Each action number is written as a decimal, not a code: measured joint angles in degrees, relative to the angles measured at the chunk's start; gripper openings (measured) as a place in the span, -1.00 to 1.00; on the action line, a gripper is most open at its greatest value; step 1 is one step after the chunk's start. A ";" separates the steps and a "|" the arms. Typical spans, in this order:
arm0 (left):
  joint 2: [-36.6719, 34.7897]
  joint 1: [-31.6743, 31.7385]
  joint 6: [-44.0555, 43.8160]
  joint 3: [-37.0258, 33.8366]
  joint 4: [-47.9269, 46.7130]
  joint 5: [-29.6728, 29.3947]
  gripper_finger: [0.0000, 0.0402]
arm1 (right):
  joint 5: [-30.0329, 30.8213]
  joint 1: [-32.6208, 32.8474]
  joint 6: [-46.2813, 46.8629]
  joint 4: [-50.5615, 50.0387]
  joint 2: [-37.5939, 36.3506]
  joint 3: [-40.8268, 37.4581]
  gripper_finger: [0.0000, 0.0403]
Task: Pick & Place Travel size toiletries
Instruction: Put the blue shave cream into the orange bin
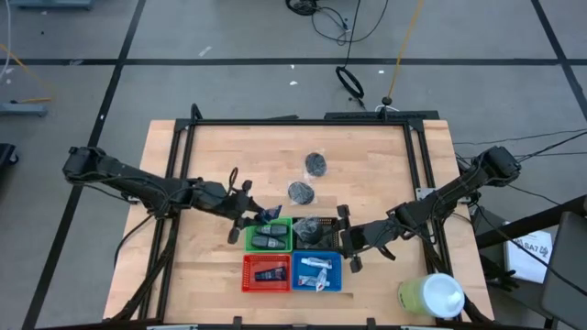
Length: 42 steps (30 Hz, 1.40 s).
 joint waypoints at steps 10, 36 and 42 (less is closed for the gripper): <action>0.65 -9.90 -16.85 0.02 -2.97 1.20 -0.45 | -0.02 -0.19 -0.02 0.00 0.00 0.00 -0.17; 35.28 -23.74 -27.59 32.22 -41.71 -4.55 -0.39 | -0.02 -0.42 3.13 0.42 0.00 0.00 -0.17; 34.88 -23.11 -27.59 32.22 -42.01 -2.22 -0.39 | -0.02 -0.37 3.04 0.44 0.00 0.00 -0.17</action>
